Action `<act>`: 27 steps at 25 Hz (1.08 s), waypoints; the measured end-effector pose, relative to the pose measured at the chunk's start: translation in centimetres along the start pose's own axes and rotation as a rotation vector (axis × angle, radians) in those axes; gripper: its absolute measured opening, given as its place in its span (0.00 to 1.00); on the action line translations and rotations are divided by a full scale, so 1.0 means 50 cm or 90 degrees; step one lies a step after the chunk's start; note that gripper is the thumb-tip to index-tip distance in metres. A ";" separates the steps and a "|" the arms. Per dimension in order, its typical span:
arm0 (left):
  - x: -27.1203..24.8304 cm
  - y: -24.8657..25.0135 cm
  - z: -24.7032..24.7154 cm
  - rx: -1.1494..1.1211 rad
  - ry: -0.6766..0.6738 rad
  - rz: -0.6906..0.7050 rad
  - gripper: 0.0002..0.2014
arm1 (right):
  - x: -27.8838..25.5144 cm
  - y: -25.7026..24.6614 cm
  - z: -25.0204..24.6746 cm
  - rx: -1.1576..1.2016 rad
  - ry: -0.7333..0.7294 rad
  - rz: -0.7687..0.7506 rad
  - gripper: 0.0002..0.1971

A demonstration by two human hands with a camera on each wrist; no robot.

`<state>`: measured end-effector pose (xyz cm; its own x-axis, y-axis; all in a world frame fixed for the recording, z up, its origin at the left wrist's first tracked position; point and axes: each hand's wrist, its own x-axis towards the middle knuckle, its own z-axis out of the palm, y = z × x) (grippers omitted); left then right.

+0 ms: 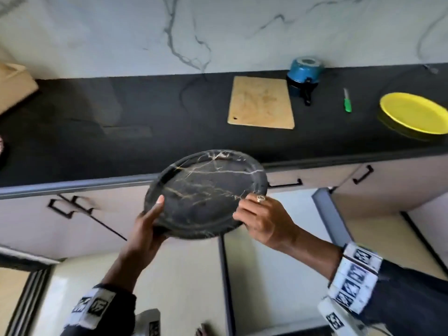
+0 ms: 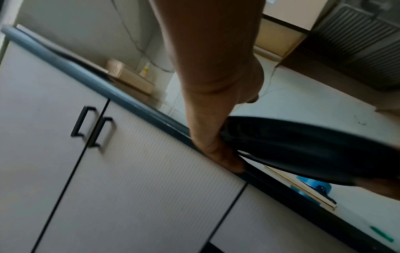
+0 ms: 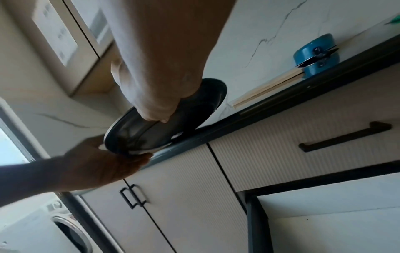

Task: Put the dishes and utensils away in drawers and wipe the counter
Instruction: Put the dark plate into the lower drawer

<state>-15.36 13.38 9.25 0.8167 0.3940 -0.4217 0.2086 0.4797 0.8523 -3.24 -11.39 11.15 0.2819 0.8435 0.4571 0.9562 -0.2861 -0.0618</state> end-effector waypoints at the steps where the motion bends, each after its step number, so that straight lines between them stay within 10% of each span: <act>1: -0.020 -0.016 0.016 -0.022 -0.013 -0.009 0.14 | -0.052 0.003 -0.020 0.036 -0.012 -0.013 0.10; 5: -0.108 -0.142 0.070 0.052 -0.031 -0.106 0.09 | -0.270 0.022 -0.044 0.179 -0.069 0.079 0.08; 7: -0.140 -0.216 0.100 0.075 -0.025 -0.166 0.09 | -0.387 0.046 -0.018 0.247 -0.168 0.245 0.28; 10: -0.122 -0.304 0.119 0.087 0.017 -0.248 0.09 | -0.487 0.071 0.041 0.575 -0.259 0.586 0.45; 14: -0.056 -0.391 0.105 0.147 0.076 -0.285 0.24 | -0.488 0.123 0.143 0.945 -0.229 1.150 0.21; 18: 0.014 -0.457 0.108 0.274 0.080 -0.227 0.12 | -0.466 0.158 0.247 0.816 -0.221 1.186 0.05; 22: 0.077 -0.516 0.083 0.659 0.046 -0.172 0.33 | -0.483 0.223 0.315 0.773 -0.114 1.211 0.14; 27: 0.079 -0.551 0.074 1.085 -0.203 -0.047 0.46 | -0.515 0.262 0.372 0.662 -0.026 1.302 0.22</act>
<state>-15.91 -1.18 -14.74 0.8014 0.1534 -0.5782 0.3634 -0.8926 0.2670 3.49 -28.38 -17.94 0.5891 -0.1466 -0.7946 -0.8001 -0.2435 -0.5482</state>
